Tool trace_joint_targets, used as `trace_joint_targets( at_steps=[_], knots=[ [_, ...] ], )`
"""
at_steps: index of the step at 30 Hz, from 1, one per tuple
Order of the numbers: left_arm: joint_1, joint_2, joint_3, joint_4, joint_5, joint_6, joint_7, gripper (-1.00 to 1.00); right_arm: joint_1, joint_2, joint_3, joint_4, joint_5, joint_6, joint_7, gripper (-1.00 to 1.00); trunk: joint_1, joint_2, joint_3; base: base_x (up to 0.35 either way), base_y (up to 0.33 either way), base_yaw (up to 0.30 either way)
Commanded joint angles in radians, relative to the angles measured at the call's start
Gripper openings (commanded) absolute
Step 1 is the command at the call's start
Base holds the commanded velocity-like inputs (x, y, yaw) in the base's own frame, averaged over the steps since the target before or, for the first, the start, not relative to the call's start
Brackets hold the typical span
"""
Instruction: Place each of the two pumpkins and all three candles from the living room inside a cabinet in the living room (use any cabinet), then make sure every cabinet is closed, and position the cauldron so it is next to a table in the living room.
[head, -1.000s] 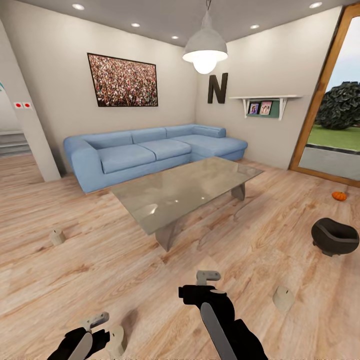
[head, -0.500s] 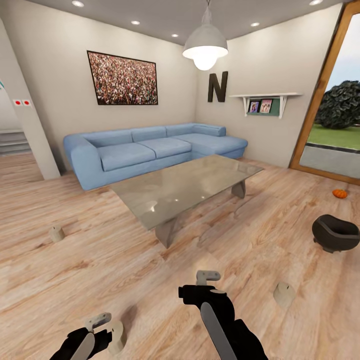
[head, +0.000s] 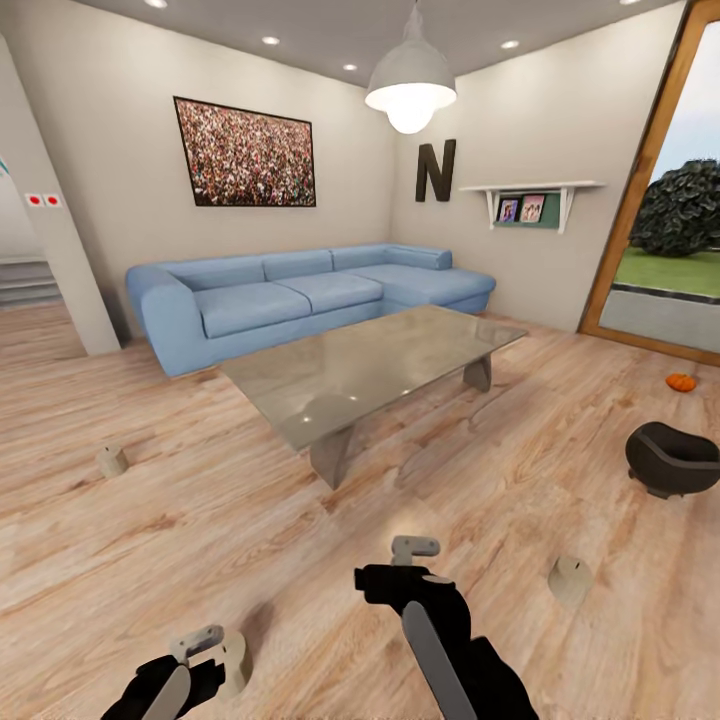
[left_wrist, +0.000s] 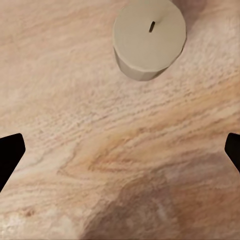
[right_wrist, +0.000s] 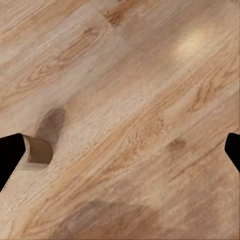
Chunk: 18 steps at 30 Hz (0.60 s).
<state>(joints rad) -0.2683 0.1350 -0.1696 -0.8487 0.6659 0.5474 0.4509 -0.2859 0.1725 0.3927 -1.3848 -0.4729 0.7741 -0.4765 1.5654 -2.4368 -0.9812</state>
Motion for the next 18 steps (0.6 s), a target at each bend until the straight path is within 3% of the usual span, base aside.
trace_joint_targets(
  at_steps=[1,8,13,18],
  knots=[
    [0.0,-0.002,0.0,0.0,0.0,0.0,0.0,1.0,0.0,0.0,0.001,-0.016,-0.004,0.011,0.001,1.0,0.004,-0.007,-0.003,0.0,0.0,0.0],
    [0.0,-0.026,0.0,-0.001,-0.038,0.003,0.001,1.0,-0.001,-0.009,0.017,-0.089,-0.174,0.064,0.002,1.0,0.031,-0.056,-0.025,0.0,0.0,0.0],
    [0.0,-0.052,0.001,-0.002,-0.057,0.0,0.006,1.0,-0.001,-0.009,0.021,-0.092,-0.205,0.066,0.002,1.0,0.036,-0.064,-0.044,0.0,0.0,0.0],
    [0.0,-0.074,0.002,-0.001,-0.129,-0.003,0.007,1.0,-0.001,-0.01,0.015,-0.091,-0.209,0.065,0.002,1.0,0.039,-0.065,-0.063,0.0,0.0,0.0]
  ],
)
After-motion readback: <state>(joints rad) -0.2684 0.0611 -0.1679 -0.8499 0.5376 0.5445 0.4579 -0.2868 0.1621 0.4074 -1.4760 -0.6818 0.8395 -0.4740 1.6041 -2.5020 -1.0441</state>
